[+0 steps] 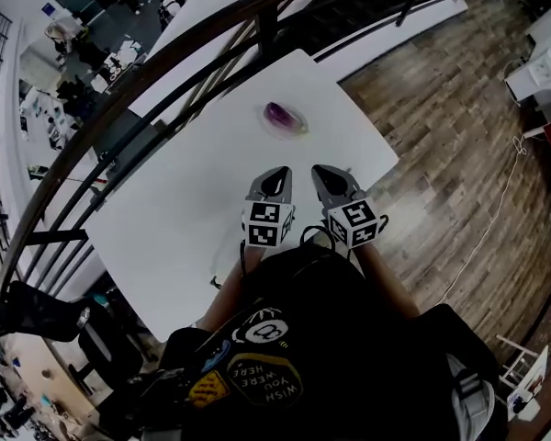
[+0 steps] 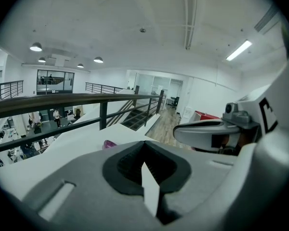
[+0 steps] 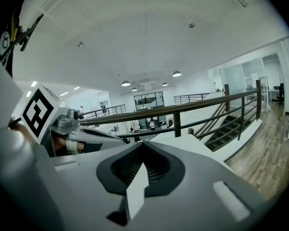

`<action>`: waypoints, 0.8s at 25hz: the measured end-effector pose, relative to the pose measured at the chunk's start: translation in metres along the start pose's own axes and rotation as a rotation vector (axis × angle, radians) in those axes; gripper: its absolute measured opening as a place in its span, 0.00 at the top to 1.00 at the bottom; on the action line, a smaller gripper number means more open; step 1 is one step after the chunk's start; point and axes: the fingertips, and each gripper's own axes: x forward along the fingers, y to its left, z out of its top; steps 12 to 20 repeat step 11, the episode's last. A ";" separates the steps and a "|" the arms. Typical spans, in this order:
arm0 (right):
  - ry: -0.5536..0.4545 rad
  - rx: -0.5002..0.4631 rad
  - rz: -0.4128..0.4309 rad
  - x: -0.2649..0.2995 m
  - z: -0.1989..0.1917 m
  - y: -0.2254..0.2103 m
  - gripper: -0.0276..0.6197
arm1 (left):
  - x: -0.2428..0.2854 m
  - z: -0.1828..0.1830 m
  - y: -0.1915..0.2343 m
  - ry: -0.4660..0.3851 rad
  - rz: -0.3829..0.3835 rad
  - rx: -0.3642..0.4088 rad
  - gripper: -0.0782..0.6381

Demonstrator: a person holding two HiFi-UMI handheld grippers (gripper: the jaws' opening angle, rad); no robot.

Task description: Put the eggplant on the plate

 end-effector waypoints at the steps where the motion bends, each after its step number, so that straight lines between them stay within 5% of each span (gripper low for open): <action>1: -0.001 0.009 0.002 -0.001 0.001 0.001 0.96 | -0.002 0.001 -0.001 -0.005 -0.001 0.005 0.88; 9: 0.020 0.106 0.014 -0.014 -0.010 0.007 0.96 | -0.013 0.004 -0.011 -0.011 -0.006 0.017 0.88; 20: 0.021 0.111 0.012 -0.014 -0.012 0.009 0.96 | -0.015 0.004 -0.011 -0.014 -0.010 0.019 0.88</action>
